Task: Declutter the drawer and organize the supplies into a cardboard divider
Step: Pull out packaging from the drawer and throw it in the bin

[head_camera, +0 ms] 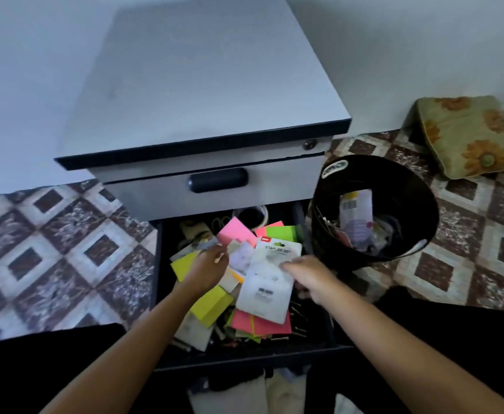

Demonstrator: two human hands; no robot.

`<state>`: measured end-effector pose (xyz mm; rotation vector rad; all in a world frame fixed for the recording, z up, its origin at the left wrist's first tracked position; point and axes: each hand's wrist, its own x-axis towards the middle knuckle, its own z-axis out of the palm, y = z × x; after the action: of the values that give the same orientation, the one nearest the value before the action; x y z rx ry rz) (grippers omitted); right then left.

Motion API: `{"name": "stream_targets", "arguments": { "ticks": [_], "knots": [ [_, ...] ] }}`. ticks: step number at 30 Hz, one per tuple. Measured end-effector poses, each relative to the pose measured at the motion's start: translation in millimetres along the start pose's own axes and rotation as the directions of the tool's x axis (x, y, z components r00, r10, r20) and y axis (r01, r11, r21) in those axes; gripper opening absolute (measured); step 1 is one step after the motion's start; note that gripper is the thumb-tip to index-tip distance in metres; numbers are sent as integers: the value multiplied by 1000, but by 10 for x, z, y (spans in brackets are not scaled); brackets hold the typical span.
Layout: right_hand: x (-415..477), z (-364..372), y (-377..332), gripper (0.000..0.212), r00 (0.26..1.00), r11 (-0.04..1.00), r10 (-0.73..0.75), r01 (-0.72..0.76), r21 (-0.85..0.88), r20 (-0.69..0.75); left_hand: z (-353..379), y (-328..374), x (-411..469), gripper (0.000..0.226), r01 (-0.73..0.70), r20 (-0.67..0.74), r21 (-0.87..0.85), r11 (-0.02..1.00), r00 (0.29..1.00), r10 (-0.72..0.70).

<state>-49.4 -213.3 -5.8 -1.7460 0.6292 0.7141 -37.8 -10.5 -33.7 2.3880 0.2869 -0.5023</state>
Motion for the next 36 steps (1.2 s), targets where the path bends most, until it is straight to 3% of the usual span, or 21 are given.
{"name": "stream_targets", "arguments": {
  "ticks": [4,7,10,14,19,24,27,30,36],
  "knots": [
    [183,428,265,57,979,996,55,-67,-52,-199,-34,-393,-180,51,82,-58,202,976,996,-72],
    [228,577,383,73,953,990,58,-92,-102,-297,-25,-572,-256,71,124,39,343,931,988,-146],
    [258,598,437,64,939,986,75,-120,-114,-336,11,-635,-303,75,110,59,441,891,987,-151],
    [319,529,508,36,949,997,12,-37,-74,-315,31,-633,-314,66,61,-10,542,838,998,-66],
    [275,432,534,11,964,998,-69,64,-30,-257,20,-612,-138,73,82,-74,478,874,996,-53],
    [22,335,372,19,932,981,-191,166,-104,-307,5,-522,-69,76,122,-89,455,882,992,-92],
    [-68,258,306,32,886,924,-330,233,-303,-325,-17,-484,-2,76,82,-144,432,898,989,-21],
    [-96,209,280,50,819,825,-467,267,-499,-334,-40,-439,120,78,-6,-76,458,889,996,46],
    [-63,137,273,48,788,793,-488,222,-567,-374,-49,-369,299,60,-25,-52,590,807,996,69]
  ]
}}
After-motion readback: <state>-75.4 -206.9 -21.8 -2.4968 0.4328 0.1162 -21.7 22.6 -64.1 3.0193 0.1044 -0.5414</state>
